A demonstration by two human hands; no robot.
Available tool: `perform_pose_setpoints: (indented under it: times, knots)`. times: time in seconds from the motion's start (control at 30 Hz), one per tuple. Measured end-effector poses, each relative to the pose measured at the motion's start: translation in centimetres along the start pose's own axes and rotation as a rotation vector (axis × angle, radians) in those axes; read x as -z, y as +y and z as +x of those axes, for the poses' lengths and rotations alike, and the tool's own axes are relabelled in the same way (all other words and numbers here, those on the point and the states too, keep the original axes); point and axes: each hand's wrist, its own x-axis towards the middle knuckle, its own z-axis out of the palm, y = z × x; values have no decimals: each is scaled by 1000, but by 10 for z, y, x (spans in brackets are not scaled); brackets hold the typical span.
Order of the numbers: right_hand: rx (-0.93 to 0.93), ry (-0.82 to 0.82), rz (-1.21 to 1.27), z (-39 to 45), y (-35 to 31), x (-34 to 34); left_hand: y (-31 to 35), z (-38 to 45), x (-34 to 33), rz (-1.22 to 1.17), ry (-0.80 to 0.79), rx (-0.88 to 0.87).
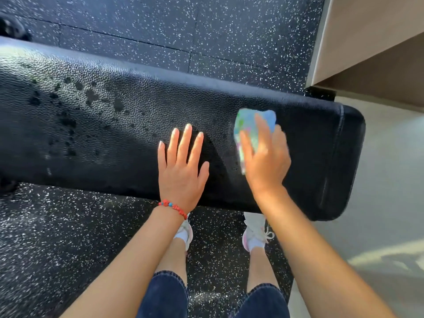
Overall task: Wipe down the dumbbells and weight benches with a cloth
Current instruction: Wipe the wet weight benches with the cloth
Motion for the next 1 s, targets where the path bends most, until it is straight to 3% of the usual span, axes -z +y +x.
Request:
perform_pose_setpoints:
  times: [0.1, 0.2, 0.3, 0.47, 0.57, 0.7, 0.83, 0.93, 1.0]
  knots:
    - [160, -80, -7, -60, -15, 17, -12, -5, 8, -24, 3, -1]
    - [215, -104, -13, -69, -17, 18, -37, -13, 14, 4, 35, 33]
    - [107, -182, 51, -32, -22, 5, -68, -17, 15, 40, 59, 81]
    - [-80, -86, 69, 56, -55, -22, -87, -13, 12, 54, 57, 3]
    - [-115, -78, 63, 46, -61, -23, -87, -13, 13, 42, 52, 11]
    - [9, -94, 48, -17, -68, -11, -89, -14, 15, 38, 51, 4]
    - [300, -51, -64, -62, -80, 6, -89, -13, 19, 26, 7, 6]
    - [318, -70, -61, -42, -80, 5, -89, -12, 24, -7, -6, 10]
    - [159, -168, 47, -14, -82, -7, -90, -11, 26, -4, 6, 15]
